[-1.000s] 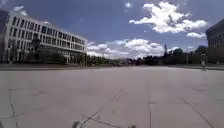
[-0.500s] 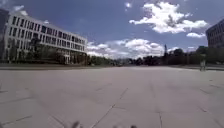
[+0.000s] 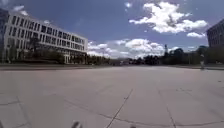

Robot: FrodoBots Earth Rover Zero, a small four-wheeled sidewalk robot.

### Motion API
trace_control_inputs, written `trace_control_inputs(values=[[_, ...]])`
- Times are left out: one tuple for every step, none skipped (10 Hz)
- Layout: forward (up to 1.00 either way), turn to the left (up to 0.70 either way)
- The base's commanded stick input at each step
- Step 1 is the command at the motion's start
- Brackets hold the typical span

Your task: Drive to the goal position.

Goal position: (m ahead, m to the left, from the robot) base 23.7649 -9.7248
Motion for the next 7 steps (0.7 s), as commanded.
trace_control_inputs(values=[[0.70,0.00],[0.70,0.00],[0.70,0.00],[0.70,0.00],[0.70,0.00],[0.70,0.00],[0.70,0.00]])
